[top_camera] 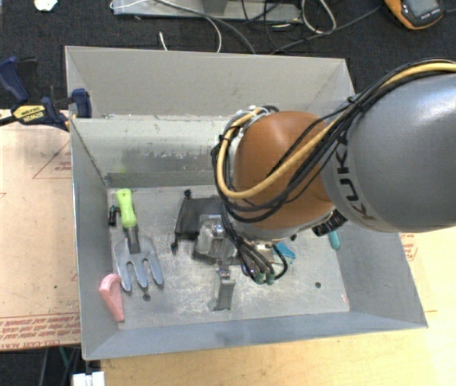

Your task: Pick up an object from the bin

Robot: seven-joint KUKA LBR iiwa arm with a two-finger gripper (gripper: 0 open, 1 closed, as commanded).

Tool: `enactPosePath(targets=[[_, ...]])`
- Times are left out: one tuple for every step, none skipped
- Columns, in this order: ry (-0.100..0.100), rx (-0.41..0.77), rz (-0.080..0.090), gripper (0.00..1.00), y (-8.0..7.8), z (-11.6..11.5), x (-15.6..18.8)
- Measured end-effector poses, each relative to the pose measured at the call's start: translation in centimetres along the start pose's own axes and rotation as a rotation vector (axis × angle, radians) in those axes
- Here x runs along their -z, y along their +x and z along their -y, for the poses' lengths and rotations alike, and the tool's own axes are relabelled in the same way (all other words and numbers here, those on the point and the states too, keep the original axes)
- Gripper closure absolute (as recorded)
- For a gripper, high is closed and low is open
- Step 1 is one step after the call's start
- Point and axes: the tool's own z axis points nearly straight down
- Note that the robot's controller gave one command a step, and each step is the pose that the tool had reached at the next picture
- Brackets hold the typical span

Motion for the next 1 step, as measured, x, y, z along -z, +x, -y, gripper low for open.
enactPosePath(targets=[[-0.001, -0.004, 0.008, 0.00, -0.16, 0.08, 0.44]])
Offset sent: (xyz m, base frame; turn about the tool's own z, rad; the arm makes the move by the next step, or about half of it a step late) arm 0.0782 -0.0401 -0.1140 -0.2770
